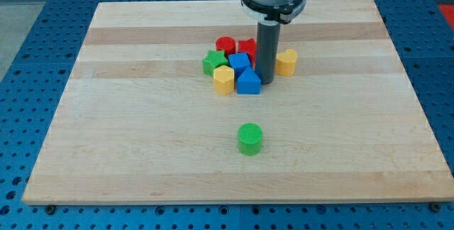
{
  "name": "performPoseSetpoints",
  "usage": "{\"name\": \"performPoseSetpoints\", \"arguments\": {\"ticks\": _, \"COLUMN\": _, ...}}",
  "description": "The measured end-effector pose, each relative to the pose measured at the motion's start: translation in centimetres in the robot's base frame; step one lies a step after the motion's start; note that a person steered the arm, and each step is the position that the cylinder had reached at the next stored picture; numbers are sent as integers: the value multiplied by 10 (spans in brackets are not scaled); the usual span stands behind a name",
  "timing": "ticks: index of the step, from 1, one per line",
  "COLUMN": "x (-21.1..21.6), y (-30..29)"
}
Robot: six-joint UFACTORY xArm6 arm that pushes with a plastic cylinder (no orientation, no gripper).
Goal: Push the green circle right side of blue triangle
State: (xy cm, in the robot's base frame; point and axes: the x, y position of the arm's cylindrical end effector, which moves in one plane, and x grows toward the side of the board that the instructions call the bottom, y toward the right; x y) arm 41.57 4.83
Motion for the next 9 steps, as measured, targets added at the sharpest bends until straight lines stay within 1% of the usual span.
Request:
{"name": "performPoseSetpoints", "arguments": {"ticks": 2, "x": 21, "y": 47}}
{"name": "performPoseSetpoints", "arguments": {"ticks": 3, "x": 52, "y": 61}}
{"name": "performPoseSetpoints", "arguments": {"ticks": 4, "x": 100, "y": 62}}
{"name": "performPoseSetpoints", "arguments": {"ticks": 5, "x": 145, "y": 52}}
{"name": "performPoseSetpoints", "arguments": {"ticks": 6, "x": 176, "y": 22}}
{"name": "performPoseSetpoints", "arguments": {"ticks": 7, "x": 179, "y": -20}}
{"name": "performPoseSetpoints", "arguments": {"ticks": 8, "x": 174, "y": -49}}
{"name": "performPoseSetpoints", "arguments": {"ticks": 9, "x": 166, "y": -61}}
